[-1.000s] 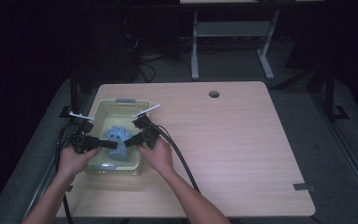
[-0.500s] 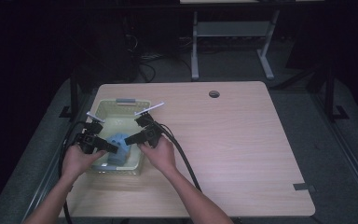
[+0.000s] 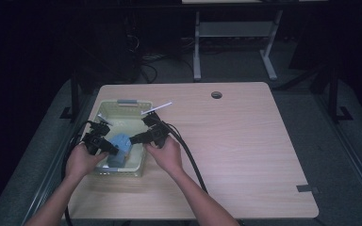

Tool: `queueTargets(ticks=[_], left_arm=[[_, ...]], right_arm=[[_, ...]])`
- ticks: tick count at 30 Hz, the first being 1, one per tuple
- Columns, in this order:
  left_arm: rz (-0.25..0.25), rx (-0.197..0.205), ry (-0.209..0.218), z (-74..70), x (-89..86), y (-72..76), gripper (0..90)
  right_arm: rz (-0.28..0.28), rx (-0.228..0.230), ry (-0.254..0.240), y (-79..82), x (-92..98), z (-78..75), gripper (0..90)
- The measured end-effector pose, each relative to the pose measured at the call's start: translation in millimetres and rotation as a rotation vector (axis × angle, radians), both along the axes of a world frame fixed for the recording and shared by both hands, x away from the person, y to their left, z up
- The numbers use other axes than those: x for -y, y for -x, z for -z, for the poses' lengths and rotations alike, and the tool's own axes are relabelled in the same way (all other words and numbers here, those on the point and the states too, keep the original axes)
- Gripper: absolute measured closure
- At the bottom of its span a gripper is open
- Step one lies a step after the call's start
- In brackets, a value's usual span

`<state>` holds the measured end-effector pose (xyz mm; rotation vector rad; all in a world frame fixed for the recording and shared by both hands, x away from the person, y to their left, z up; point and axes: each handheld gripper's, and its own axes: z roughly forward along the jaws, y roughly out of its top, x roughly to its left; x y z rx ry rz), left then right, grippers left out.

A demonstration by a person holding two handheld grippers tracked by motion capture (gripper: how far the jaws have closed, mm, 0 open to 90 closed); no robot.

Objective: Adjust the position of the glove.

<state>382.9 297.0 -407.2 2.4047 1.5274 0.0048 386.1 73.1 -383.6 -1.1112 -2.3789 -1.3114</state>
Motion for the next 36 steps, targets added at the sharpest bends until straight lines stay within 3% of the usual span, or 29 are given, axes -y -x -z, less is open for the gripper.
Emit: queueTargets(ticks=[1,4,6,9,10,14,25,36], left_arm=[[0.007,-0.021,-0.009,2.7,1.1,-1.8,74.2],[-0.007,-0.017,0.007,1.3,-1.6,-4.1,70.4],[-0.018,0.002,0.010,-1.6,-3.5,-3.1,66.7],[-0.041,0.059,0.059,-8.9,-7.5,0.3,64.3],[-0.058,0.086,0.101,-13.2,-9.7,1.7,62.5],[-0.058,0.126,0.142,-21.7,-12.5,4.4,59.7],[-0.065,0.221,0.249,-39.7,-14.2,10.4,53.2],[-0.059,0.250,0.338,-48.7,-9.6,14.4,47.9]], right_arm=[[0.002,-0.001,-0.001,0.6,0.6,-1.2,68.2],[-0.005,0.008,-0.002,0.7,2.8,-3.0,67.1],[-0.003,0.009,-0.001,0.5,4.3,-3.4,66.0],[0.004,0.006,-0.009,0.0,7.7,-4.0,64.8],[0.005,0.001,-0.014,-0.6,10.4,-5.1,63.7],[0.011,0.019,-0.029,-0.1,14.3,-7.3,62.0],[0.029,0.002,-0.048,-3.0,35.8,-12.6,53.2],[0.046,0.032,-0.061,-4.1,56.3,-19.3,49.6]])
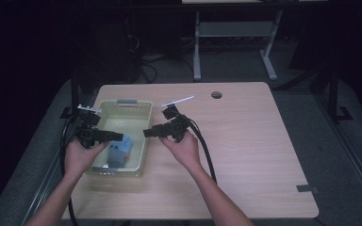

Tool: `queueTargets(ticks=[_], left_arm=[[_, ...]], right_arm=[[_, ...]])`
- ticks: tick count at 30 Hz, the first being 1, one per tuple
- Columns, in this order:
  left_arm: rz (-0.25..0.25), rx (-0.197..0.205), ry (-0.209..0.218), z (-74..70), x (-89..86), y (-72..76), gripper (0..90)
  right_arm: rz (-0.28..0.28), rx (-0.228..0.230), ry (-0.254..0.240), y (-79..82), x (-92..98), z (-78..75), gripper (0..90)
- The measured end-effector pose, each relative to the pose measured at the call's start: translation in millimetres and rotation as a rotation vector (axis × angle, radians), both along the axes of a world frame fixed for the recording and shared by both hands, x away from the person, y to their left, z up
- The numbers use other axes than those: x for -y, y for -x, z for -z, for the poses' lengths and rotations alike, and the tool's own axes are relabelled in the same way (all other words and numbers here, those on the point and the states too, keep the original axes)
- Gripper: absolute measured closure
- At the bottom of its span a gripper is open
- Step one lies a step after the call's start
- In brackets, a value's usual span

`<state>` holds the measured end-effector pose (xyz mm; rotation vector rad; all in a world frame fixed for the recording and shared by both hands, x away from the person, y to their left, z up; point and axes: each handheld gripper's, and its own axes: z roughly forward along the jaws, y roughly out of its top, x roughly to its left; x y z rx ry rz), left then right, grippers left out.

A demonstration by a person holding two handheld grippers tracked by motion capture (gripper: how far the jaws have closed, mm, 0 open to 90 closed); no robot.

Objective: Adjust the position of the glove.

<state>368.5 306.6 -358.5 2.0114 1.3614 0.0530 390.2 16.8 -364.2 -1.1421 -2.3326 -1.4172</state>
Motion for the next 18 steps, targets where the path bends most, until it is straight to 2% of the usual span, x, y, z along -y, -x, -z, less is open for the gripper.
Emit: queueTargets(ticks=[3,4,8,18], left_arm=[[-0.002,0.019,0.018,-2.4,0.4,0.8,46.1],[-0.003,0.027,0.041,-3.6,0.1,0.9,45.3],[-0.009,0.033,0.060,-4.8,-0.2,0.7,43.2],[-0.009,0.029,0.056,-4.8,1.2,-0.5,40.2]], right_arm=[[0.008,0.009,-0.007,-0.4,7.5,-2.0,48.2],[0.009,0.011,-0.007,-0.4,9.2,-2.5,47.8],[0.009,0.008,-0.011,-0.6,13.9,-3.6,45.7],[0.020,0.012,-0.008,-1.9,25.6,-6.3,42.8]])
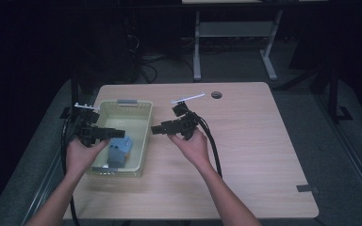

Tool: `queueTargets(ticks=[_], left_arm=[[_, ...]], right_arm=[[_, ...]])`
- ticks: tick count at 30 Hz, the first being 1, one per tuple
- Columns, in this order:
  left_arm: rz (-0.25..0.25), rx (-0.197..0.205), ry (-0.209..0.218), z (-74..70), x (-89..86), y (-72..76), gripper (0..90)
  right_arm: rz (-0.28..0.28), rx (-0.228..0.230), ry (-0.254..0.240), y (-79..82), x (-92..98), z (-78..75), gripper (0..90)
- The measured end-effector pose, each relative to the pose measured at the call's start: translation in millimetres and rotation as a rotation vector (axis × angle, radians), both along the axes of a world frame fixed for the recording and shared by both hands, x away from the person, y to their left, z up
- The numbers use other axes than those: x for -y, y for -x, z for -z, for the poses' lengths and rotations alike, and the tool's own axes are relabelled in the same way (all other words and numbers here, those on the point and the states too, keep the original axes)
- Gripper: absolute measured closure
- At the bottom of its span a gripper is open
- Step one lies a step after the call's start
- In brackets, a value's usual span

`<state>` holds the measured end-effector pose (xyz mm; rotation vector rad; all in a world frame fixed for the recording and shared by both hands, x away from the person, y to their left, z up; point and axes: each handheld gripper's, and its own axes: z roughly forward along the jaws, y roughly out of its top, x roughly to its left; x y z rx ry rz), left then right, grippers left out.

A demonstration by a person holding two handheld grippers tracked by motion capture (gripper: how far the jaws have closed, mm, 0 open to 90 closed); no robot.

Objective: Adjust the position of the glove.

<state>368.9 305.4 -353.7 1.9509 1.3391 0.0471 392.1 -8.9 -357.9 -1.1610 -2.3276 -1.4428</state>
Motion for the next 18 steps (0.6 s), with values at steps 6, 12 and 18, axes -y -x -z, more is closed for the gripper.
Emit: queueTargets(ticks=[6,12,18], left_arm=[[-0.004,0.001,0.007,-0.5,2.2,-0.5,39.2],[0.002,0.006,0.013,-2.3,5.5,-0.5,38.3],[0.006,0.012,0.034,-2.9,9.7,-0.8,37.3]], right_arm=[[0.006,0.002,-0.002,-0.7,5.0,-0.5,42.1],[0.014,-0.001,0.000,-0.9,11.6,-1.3,41.3],[0.022,0.005,0.001,-0.7,19.3,-3.0,40.7]])
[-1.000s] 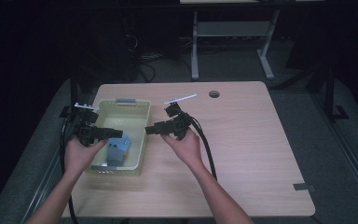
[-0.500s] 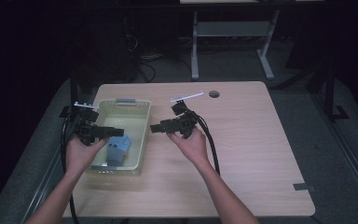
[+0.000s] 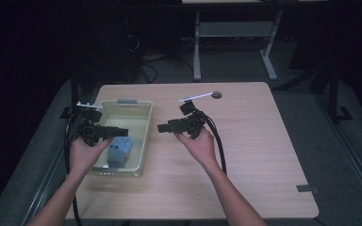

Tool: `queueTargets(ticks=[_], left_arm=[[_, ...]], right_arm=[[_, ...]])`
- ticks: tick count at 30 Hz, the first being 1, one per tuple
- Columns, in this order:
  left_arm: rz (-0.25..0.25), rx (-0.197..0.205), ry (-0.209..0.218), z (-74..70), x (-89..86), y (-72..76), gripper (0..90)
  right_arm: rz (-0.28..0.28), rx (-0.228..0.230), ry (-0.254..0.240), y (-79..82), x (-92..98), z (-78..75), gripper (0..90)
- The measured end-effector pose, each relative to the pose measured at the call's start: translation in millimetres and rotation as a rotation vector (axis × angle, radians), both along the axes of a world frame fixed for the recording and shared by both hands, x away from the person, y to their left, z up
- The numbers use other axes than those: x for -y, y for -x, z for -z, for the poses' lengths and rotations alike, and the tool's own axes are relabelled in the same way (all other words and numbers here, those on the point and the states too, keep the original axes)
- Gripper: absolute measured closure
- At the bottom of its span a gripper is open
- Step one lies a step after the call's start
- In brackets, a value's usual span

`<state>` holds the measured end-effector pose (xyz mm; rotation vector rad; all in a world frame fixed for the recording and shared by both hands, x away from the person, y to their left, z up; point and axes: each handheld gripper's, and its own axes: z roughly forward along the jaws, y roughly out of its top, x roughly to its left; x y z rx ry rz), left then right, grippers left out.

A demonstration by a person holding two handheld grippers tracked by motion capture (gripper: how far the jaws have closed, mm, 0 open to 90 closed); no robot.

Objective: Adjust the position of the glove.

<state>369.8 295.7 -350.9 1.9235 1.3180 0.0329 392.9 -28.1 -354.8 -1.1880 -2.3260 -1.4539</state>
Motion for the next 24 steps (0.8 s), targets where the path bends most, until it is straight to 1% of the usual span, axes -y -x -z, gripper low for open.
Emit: queueTargets(ticks=[3,5,6,7,8,10,12,14,16,17,23,24], left_arm=[[0.002,0.004,0.010,-0.2,2.3,0.1,36.1],[0.001,0.008,0.017,-0.8,4.3,0.6,35.3],[0.004,0.011,0.022,-0.9,5.3,0.5,34.9],[0.006,0.012,0.023,-1.0,6.4,0.6,34.8],[0.008,0.013,0.024,-1.1,7.7,0.7,34.8],[0.020,0.016,0.026,-1.0,9.7,0.7,34.5],[0.019,0.018,0.028,-0.6,11.8,0.4,34.3],[0.019,0.017,0.034,-0.2,13.3,0.0,33.9],[0.021,0.017,0.035,0.0,14.4,-0.8,33.8],[0.022,0.017,0.038,0.3,15.1,-1.4,33.3],[0.025,0.013,0.046,-0.2,18.9,-3.5,31.2],[0.023,0.013,0.047,-0.4,20.0,-3.2,31.1]], right_arm=[[0.004,0.003,0.003,-0.2,3.8,0.3,39.8],[0.011,-0.006,0.005,0.1,7.0,0.5,39.0],[0.006,0.000,0.010,-0.2,8.6,0.7,38.9],[0.015,-0.007,0.008,0.4,9.8,0.3,38.8],[0.010,0.001,0.011,0.0,12.0,0.7,38.7],[0.018,-0.002,0.006,0.6,15.1,0.3,38.3],[0.027,-0.008,0.003,1.4,18.5,0.3,37.7],[0.035,-0.014,0.006,1.9,22.2,0.9,37.3],[0.037,-0.011,0.003,2.2,25.6,1.9,37.1],[0.039,-0.017,0.002,1.9,30.2,3.4,36.8],[0.046,-0.021,0.006,2.0,39.5,7.9,35.9],[0.052,-0.031,0.012,2.5,41.8,8.4,35.6]])
